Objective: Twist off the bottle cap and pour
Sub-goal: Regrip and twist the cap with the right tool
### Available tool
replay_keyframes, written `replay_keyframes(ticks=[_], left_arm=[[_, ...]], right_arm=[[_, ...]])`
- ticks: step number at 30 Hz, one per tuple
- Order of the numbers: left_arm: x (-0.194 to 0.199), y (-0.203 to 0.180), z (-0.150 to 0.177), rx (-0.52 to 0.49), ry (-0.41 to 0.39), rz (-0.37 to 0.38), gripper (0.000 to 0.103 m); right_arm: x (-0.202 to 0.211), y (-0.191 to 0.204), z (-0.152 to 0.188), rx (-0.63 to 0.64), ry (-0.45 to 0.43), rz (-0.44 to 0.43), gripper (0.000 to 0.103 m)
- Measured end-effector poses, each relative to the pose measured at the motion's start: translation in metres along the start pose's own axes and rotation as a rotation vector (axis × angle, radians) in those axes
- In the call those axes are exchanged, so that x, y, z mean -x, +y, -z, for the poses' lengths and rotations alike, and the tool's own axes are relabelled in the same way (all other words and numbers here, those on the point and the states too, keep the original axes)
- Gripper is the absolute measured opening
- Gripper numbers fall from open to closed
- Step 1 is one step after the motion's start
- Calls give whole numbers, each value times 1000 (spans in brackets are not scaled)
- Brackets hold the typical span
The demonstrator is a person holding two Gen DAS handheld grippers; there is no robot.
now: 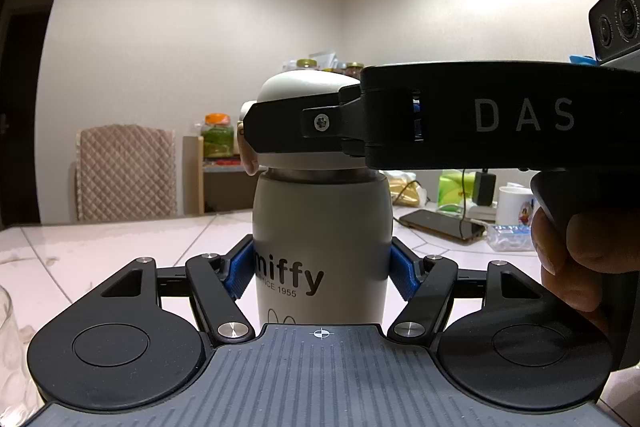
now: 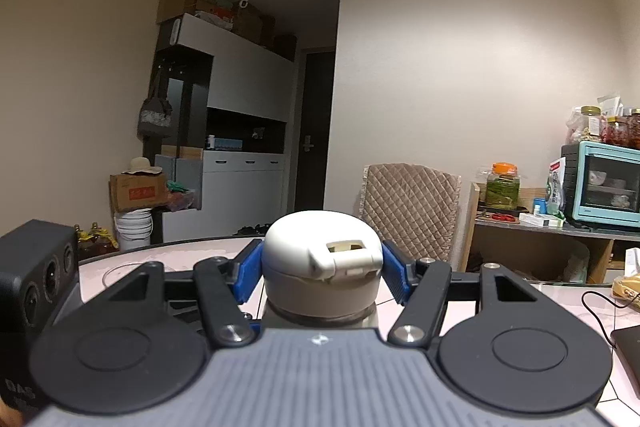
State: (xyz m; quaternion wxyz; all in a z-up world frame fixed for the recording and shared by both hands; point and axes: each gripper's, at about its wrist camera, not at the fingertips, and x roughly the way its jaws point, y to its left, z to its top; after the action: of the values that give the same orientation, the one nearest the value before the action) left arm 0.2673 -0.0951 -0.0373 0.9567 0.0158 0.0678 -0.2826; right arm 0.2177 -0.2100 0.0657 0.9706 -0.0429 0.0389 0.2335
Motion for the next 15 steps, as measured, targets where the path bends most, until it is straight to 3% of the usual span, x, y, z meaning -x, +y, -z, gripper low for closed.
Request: replay_keyframes(ticks=[15], left_arm=[[20,11,7,0,1,-1,72]], right_arm=[[4,-15,0,26,-4,-105,65]])
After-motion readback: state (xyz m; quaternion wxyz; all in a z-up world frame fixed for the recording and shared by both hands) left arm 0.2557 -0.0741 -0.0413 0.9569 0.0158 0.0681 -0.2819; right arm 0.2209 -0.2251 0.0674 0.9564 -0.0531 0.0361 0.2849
